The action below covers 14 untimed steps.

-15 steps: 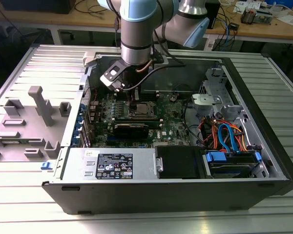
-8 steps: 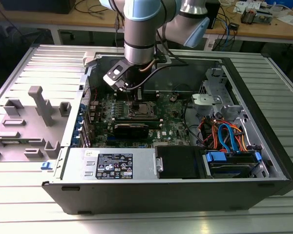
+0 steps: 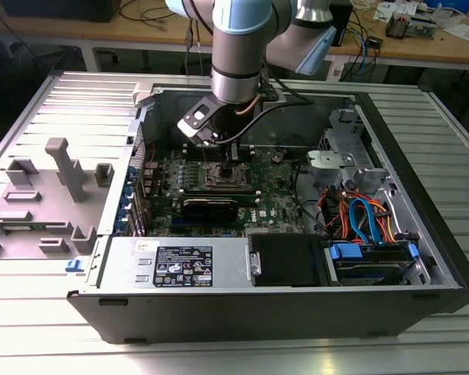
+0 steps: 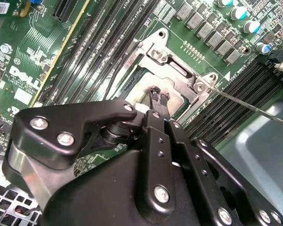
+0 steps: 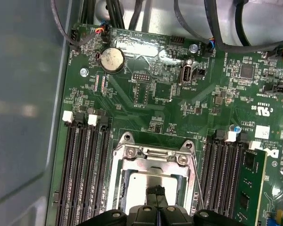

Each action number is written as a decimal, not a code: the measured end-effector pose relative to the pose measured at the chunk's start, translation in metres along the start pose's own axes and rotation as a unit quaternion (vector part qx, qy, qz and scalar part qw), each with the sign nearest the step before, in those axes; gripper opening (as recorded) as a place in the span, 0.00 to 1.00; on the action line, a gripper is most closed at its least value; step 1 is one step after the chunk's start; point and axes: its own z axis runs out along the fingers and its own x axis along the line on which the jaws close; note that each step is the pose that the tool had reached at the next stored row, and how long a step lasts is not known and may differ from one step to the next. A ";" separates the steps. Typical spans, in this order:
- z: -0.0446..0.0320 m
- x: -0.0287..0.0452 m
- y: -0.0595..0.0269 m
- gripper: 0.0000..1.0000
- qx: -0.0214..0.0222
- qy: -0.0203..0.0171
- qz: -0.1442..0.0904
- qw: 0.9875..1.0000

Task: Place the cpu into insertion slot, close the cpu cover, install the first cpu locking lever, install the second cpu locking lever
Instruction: 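Close the cpu cover, then install the first cpu locking lever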

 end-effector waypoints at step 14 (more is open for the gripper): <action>-0.0014 -0.0001 0.0004 0.11 0.000 0.000 0.000 1.000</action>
